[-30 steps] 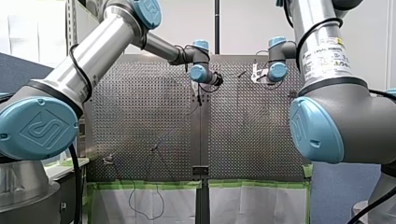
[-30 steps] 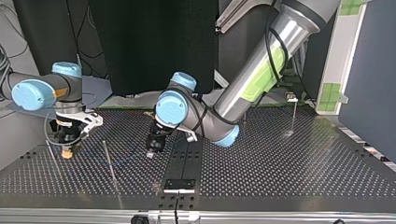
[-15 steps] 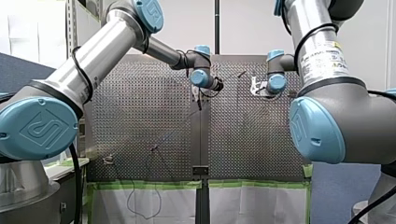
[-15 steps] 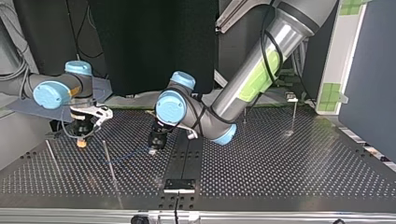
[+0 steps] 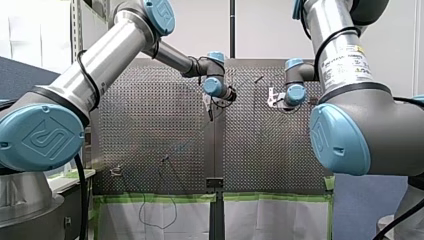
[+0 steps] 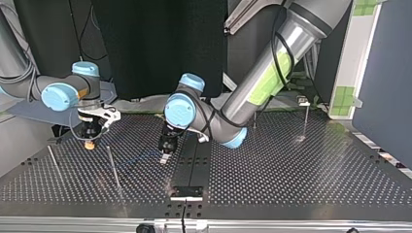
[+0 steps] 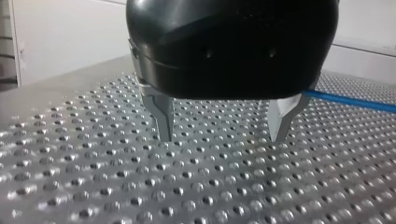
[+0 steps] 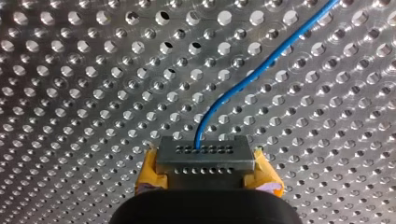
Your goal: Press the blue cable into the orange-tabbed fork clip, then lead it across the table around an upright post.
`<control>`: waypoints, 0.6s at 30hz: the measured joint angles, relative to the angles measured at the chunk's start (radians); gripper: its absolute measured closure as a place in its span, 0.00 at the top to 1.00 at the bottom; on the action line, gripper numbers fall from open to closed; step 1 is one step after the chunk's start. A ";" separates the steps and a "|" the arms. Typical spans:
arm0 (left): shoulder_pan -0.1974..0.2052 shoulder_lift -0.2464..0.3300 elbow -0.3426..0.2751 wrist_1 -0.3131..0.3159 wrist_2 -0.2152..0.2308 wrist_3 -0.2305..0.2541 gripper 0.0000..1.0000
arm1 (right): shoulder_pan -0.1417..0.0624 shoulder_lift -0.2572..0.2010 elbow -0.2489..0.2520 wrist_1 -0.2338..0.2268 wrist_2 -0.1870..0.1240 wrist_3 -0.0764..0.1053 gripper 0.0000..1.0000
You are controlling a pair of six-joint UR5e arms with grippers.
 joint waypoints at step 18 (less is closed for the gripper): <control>0.001 0.002 0.000 0.017 0.067 -0.017 1.00 | 0.002 0.002 0.024 -0.054 -0.003 0.011 0.00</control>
